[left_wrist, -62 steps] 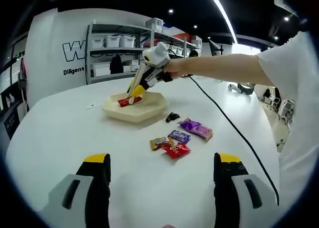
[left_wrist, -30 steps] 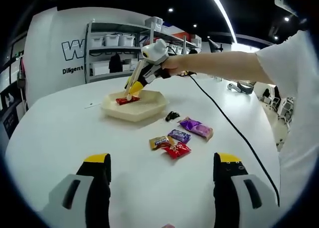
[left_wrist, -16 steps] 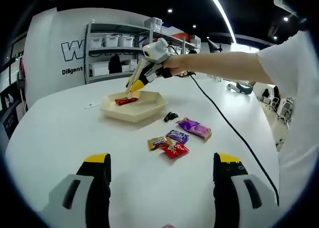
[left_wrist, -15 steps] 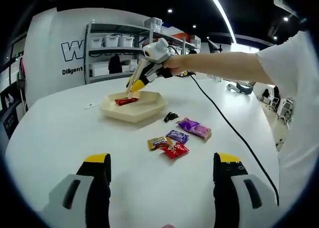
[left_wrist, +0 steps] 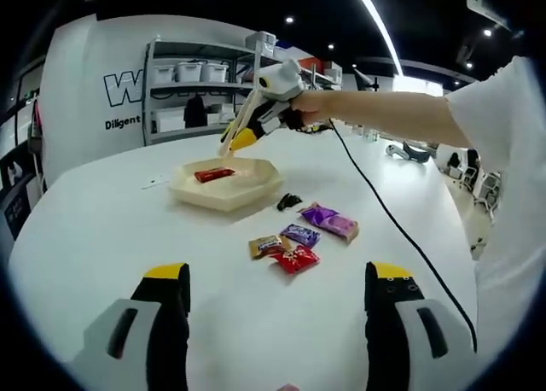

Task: Place the target food into the container with the food tongs after gripping and lifting it, then release it inside without dropping or visibly crushing the food.

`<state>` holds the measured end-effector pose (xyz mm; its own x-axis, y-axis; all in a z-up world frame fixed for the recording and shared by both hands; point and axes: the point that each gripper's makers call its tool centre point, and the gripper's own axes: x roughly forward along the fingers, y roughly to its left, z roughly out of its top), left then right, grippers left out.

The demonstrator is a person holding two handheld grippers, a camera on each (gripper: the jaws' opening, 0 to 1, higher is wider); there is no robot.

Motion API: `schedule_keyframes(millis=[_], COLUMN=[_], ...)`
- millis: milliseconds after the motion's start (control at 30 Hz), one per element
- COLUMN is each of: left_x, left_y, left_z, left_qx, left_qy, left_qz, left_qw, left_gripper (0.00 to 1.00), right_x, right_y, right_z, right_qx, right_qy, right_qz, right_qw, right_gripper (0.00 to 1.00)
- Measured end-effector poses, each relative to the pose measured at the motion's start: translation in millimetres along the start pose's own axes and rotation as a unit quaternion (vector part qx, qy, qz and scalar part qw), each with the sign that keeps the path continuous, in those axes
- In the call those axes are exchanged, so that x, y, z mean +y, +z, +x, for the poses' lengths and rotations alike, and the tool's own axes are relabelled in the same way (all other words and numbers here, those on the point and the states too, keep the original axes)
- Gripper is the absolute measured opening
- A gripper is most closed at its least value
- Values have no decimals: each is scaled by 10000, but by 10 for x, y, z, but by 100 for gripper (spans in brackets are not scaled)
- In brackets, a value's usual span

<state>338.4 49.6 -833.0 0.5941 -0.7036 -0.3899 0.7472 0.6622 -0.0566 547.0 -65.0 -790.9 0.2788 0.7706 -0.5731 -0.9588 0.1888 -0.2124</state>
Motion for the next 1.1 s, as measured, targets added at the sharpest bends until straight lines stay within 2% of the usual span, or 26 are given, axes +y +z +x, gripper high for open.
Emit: schedule_keyframes(millis=[233, 533, 800, 1100], left_x=[-35, -56, -95, -145], left_y=[-11, -29, -28, -45], left_z=[-4, -23, -18, 5], left_qx=[-17, -32, -55, -36], left_qy=[-33, -60, -97, -149], left_qz=[4, -7, -2, 9], left_qw=[10000, 10000, 9999, 9999], left_gripper=[82, 81, 81, 81], right_x=[200, 523, 845, 1186], right_y=[120, 191, 311, 415], right_z=[-113, -242, -336, -424], right_qx=[-176, -401, -704, -1143], right_qy=[9, 70, 149, 242], right_qz=[-132, -174, -277, -112], right_qw=[9998, 9990, 9970, 9931], right_gripper=[17, 17, 17, 17])
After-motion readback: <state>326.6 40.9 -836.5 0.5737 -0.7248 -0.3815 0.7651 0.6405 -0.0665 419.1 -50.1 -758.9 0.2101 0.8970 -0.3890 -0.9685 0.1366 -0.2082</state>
